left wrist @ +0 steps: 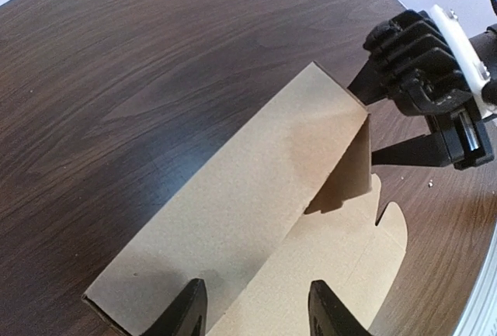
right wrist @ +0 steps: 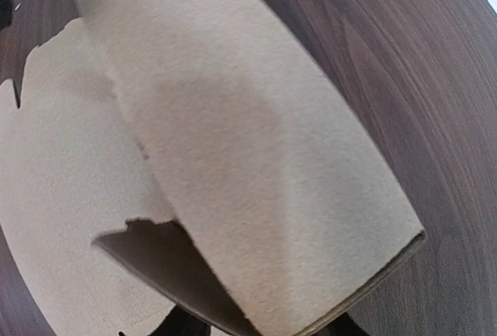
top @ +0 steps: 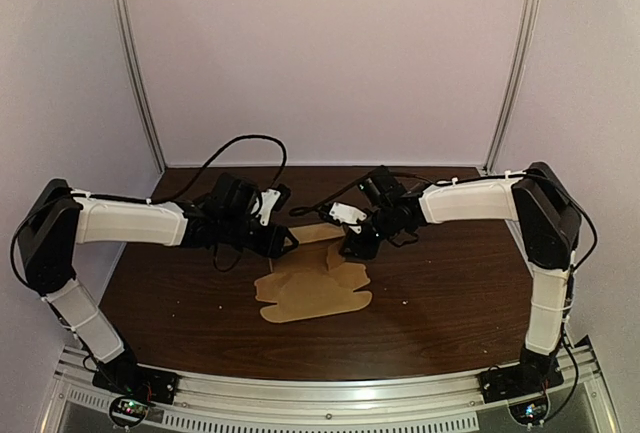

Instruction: Fold the paper box

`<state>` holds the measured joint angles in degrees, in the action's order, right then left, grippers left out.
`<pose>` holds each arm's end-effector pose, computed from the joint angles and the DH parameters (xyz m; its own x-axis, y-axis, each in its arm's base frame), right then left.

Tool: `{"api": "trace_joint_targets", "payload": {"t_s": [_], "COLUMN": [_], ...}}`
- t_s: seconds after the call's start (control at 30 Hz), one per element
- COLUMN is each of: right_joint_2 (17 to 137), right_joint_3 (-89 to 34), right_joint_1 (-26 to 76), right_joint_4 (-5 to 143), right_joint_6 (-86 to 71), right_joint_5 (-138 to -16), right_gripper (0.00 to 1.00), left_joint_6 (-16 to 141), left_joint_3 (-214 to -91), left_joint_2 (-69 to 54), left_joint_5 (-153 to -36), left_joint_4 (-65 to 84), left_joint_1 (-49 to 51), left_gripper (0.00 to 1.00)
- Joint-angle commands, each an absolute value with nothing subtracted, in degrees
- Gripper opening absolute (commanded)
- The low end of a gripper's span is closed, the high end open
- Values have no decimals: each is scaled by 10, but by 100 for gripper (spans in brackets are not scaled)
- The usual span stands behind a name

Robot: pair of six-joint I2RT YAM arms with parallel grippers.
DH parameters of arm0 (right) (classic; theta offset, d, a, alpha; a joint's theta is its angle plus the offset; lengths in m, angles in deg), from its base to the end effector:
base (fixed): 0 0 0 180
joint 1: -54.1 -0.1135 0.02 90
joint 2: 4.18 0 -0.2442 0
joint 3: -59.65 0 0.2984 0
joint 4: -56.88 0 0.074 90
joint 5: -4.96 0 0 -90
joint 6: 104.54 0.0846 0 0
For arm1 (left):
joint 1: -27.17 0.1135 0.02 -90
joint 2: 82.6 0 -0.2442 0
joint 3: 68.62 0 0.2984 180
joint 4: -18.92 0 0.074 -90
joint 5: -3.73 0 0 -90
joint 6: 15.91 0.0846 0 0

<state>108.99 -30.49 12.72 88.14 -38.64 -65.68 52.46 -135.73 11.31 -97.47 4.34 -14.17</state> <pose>0.3420 0.3387 0.0964 -0.2422 -0.7268 -0.6427 -0.9506 0.3103 0.0074 0.3051 -0.2903 0.1188 -0.7405 0.1699 -0.6502 0.5211 0.7561 -0.3959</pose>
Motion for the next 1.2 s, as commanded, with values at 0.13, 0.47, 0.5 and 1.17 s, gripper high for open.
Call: {"api": "trace_joint_targets", "payload": {"t_s": [0.13, 0.47, 0.5, 1.17], "right_joint_2": [1103, 1129, 1129, 1120], "right_joint_3": [-302, -321, -320, -331], "right_joint_1": [124, 124, 125, 150], "right_joint_4": [736, 740, 740, 766], "right_joint_6": [-344, -339, -340, -349], "right_joint_5": [-676, -678, -681, -657], "right_gripper": [22, 22, 22, 30], "left_joint_6": [510, 539, 551, 663], "left_joint_3": [-1380, -1485, -1501, -1697], "left_joint_2": [139, 113, 110, 283], "left_joint_5": [-1012, -1017, -1004, -1094], "left_joint_4": [39, -81, -105, -291], "left_joint_1": [-130, -127, -127, -20], "left_gripper": [46, 49, 50, 62]}}
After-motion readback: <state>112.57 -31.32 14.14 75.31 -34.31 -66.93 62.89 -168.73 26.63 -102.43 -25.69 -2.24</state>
